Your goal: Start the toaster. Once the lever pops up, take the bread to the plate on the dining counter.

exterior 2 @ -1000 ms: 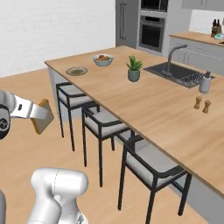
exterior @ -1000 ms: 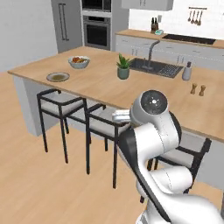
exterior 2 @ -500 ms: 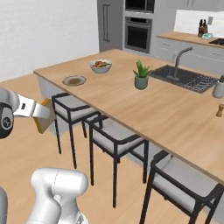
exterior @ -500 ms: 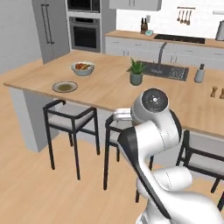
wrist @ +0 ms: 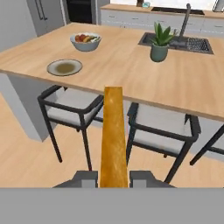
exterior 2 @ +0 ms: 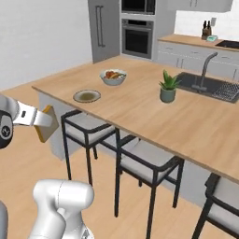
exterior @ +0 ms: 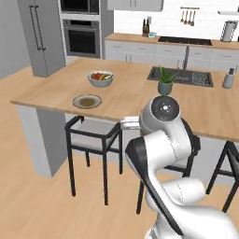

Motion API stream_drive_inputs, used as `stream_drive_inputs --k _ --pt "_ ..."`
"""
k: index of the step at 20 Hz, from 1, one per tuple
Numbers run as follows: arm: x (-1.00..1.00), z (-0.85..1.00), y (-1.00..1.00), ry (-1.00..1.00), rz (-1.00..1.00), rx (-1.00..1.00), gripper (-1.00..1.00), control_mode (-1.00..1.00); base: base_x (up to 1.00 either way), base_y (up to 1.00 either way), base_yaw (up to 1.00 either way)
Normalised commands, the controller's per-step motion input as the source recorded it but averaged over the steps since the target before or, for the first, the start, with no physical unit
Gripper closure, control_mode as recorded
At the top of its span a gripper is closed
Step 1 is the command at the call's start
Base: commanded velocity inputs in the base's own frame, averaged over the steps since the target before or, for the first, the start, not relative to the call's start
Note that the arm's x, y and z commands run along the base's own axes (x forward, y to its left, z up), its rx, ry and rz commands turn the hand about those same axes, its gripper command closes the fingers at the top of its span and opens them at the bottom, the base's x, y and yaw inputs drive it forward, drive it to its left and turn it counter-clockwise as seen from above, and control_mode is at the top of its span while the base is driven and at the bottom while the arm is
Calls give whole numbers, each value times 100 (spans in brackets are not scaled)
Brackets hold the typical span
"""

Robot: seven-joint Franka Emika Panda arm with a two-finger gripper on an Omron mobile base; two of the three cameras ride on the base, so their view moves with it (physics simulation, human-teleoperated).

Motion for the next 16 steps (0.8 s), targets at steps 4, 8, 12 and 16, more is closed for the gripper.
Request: stream_drive_inputs --k 4,8,12,16 --pt "0 0 0 0 0 0 100 100 72 100 -36" --pt "0 0 0 0 0 0 100 100 72 100 -37" --pt "0 0 0 0 0 0 100 100 95 95 -39" --pt "0 0 0 0 0 0 100 100 66 90 -38"
